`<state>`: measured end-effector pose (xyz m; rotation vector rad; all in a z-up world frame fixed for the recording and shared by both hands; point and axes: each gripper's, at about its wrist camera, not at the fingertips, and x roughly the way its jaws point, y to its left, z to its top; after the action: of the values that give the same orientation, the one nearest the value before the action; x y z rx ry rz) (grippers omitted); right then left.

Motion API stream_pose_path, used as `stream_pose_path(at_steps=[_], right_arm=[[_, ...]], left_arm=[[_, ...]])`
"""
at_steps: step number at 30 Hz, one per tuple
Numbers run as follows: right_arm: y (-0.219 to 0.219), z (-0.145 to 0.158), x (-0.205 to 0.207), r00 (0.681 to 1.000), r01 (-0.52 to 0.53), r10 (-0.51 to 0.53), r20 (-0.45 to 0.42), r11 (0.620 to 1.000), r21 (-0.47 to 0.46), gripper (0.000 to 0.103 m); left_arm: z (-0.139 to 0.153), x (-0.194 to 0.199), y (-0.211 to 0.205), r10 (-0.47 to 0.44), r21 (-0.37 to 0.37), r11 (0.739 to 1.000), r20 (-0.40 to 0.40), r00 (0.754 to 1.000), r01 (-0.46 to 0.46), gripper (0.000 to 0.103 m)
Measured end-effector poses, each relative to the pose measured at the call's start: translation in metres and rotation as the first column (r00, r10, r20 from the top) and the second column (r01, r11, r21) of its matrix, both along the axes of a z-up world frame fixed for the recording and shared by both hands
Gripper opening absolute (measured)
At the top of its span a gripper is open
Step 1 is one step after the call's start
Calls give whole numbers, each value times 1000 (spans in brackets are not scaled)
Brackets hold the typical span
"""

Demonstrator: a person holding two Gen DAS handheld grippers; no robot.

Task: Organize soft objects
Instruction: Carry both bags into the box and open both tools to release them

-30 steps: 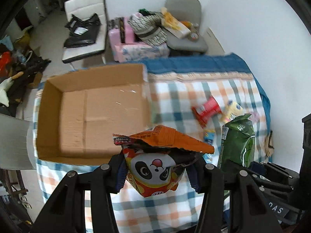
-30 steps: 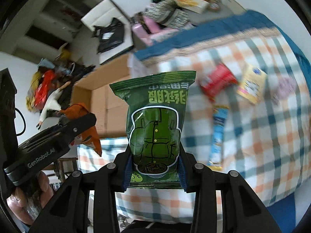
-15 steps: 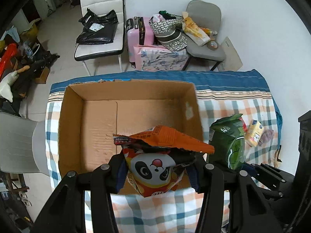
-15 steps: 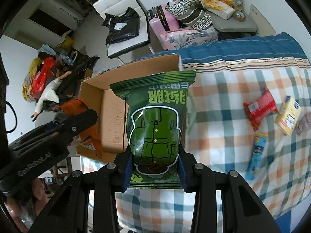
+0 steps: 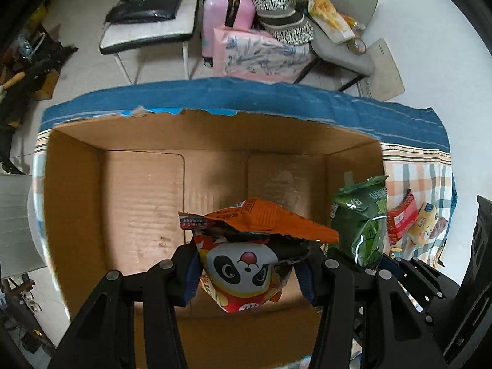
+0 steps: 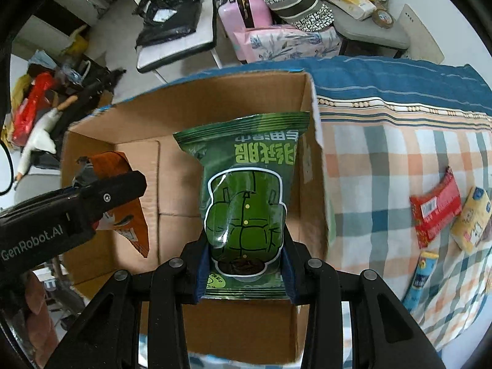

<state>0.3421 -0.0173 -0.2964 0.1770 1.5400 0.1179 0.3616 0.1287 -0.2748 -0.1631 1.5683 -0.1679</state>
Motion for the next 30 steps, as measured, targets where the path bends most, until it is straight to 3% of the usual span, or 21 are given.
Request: stream_pose_path(at_steps=[7, 15, 17, 24, 30], right_arm=[[11, -34, 19, 1000, -16, 15, -22, 999, -37, 41], [14, -42, 29, 1000, -10, 10, -9, 998, -58, 44], [16, -41, 28, 1000, -12, 12, -3, 998, -62, 53], [18, -34, 24, 1000, -3, 3, 10, 997, -74, 72], [17, -19, 7, 1000, -11, 12, 12, 998, -61, 99]], left_arm=[[-35, 18, -4, -15, -17, 1000, -60, 998, 14, 50], [-43, 25, -2, -20, 23, 1000, -65, 998, 22, 50], [-44, 24, 0, -18, 22, 1000, -74, 997, 19, 51], [-36, 20, 6, -4, -6, 1000, -54, 999, 4, 79], [-15, 5, 13, -1, 3, 1000, -11, 1000, 1, 88]])
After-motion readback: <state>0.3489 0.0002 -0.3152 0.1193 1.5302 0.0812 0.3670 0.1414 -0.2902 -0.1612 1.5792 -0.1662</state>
